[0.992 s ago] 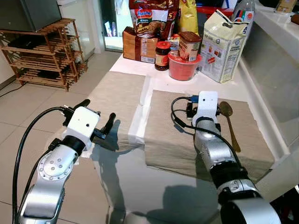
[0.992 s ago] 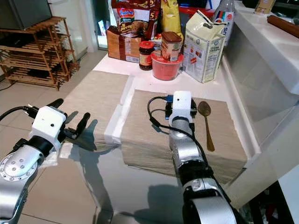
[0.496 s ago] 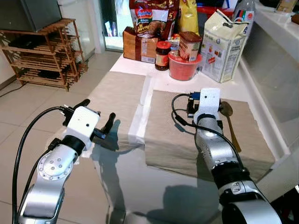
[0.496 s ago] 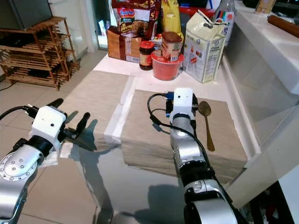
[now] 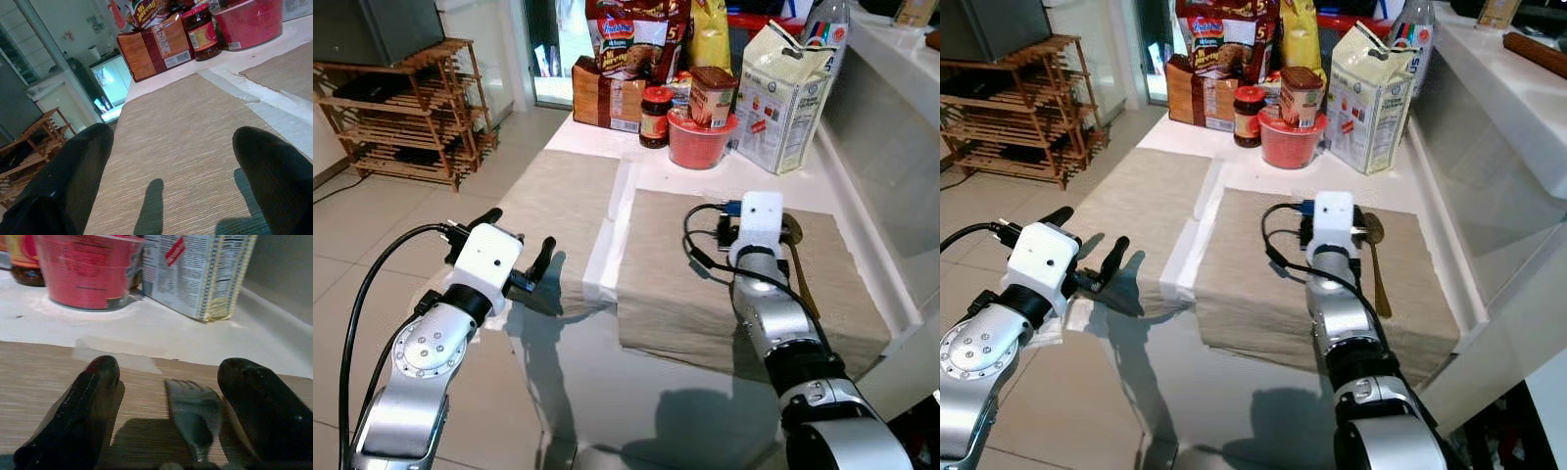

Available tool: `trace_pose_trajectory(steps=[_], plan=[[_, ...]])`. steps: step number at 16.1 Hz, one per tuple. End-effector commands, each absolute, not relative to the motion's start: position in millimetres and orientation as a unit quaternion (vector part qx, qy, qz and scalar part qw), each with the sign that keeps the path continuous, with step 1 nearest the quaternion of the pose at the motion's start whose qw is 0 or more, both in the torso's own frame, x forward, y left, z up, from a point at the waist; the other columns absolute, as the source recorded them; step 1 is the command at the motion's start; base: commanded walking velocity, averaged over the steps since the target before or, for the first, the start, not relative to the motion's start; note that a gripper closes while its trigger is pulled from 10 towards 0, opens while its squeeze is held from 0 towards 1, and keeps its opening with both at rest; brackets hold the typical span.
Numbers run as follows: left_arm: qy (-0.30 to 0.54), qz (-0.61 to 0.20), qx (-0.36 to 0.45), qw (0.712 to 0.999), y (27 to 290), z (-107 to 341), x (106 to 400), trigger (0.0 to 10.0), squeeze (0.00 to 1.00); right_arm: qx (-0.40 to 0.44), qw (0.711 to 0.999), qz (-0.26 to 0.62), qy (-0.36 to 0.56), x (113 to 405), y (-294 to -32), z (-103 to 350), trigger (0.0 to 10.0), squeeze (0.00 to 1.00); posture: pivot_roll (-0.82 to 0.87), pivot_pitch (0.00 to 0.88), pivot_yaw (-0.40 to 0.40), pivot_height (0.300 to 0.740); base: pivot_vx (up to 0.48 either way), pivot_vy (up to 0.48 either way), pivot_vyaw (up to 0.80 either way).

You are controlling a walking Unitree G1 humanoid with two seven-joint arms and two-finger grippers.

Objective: Setting the table

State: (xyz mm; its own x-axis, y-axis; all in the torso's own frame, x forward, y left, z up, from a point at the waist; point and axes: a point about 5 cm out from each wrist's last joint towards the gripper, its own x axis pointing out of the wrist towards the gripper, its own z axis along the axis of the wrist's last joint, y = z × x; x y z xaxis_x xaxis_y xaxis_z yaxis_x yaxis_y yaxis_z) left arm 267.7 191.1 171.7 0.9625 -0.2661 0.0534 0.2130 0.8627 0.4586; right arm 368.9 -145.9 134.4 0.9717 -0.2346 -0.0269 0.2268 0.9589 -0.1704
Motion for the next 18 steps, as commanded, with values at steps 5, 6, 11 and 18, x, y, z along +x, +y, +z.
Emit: trace_pose_trajectory(steps=[5,6,11,18], plan=[[-0.067,-0.131,0.236,0.961,188,176,266,10.0,0.0,-0.077,0.986,-0.132,0.071,362,-150,114,10.0,0.0,0.12,0.0,-0.013,0.736,0.0,0.0,0.0],[-0.067,-0.131,0.236,0.96,188,177,267,10.0,0.0,-0.068,0.985,-0.133,0.082,362,-150,111,10.0,0.0,0.12,0.0,-0.012,0.736,0.0,0.0,0.0],[-0.069,-0.132,0.243,0.958,190,179,267,10.0,0.0,0.021,0.981,-0.127,0.145,360,-144,95,10.0,0.0,0.13,0.0,-0.008,0.736,0.0,0.0,0.0],[-0.069,-0.137,0.247,0.957,190,179,266,10.0,0.0,0.033,0.968,-0.133,0.212,353,-145,72,10.0,0.0,0.13,0.0,-0.005,0.736,0.0,0.0,0.0]])
